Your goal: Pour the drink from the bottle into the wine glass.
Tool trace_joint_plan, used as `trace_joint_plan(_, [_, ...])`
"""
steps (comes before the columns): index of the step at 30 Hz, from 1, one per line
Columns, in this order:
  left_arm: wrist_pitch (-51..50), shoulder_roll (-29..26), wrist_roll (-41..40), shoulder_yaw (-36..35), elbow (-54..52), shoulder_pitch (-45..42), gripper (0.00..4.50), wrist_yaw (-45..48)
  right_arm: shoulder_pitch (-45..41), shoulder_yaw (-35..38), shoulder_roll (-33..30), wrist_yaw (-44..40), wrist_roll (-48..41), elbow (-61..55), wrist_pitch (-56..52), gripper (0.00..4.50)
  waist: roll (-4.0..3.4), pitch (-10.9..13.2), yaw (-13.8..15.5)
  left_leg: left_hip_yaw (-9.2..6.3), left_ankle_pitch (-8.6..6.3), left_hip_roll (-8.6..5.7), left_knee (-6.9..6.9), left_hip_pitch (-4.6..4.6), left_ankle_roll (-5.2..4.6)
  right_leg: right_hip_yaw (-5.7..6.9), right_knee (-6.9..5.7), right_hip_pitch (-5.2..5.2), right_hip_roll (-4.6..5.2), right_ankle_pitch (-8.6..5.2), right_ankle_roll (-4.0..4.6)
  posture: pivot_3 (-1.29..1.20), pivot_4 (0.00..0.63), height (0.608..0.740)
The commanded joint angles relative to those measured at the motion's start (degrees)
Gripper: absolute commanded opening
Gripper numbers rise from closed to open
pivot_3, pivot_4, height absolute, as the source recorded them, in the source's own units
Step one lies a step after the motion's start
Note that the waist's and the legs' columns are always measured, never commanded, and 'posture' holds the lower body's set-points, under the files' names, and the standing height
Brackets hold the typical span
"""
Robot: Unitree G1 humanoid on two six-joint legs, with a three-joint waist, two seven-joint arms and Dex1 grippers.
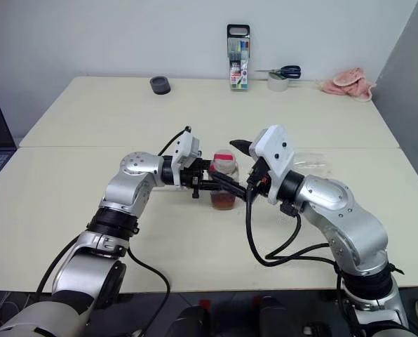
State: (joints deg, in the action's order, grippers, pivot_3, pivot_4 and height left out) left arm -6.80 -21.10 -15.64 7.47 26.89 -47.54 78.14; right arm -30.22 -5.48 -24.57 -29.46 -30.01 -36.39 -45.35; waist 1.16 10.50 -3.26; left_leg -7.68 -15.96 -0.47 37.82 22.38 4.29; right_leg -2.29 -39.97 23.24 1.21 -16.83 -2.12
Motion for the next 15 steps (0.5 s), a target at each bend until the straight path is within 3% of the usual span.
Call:
trace_joint_plan(1, [0.8, 0.1, -1.4, -1.2, -2.2, -0.7, 1.71, -0.2, -1.2, 2.0, -0.5, -0.2, -1.9, -2.4, 0.1, 3.97, 0.0, 0.0, 0.0, 0.0, 0.0, 0.0, 0.0, 0.0, 0.0, 0.0, 0.0, 0.0, 0.0, 0.0, 0.0, 0.0, 0.15, 0.74])
trace_joint_plan(4, [0.7, 0.2, -1.6, -1.3, -2.7, -0.8, 1.71, -0.2, -1.4, 2.3, -1.0, -0.4, -2.7, -2.5, -0.2, 4.5, 0.0, 0.0, 0.0, 0.0, 0.0, -0.01, 0.0, 0.0, 0.0, 0.0, 0.0, 0.0, 0.0, 0.0, 0.0, 0.0, 0.15, 0.74])
trace_joint_plan(15, [-1.4, 1.8, -3.6, -0.8, -7.0, -1.0, 1.71, -0.1, -2.7, 3.8, -2.9, -0.4, -6.4, 0.5, -4.5, 4.5, 0.0, 0.0, 0.0, 0.0, 0.0, 0.0, 0.0, 0.0, 0.0, 0.0, 0.0, 0.0, 0.0, 0.0, 0.0, 0.0, 0.15, 0.74])
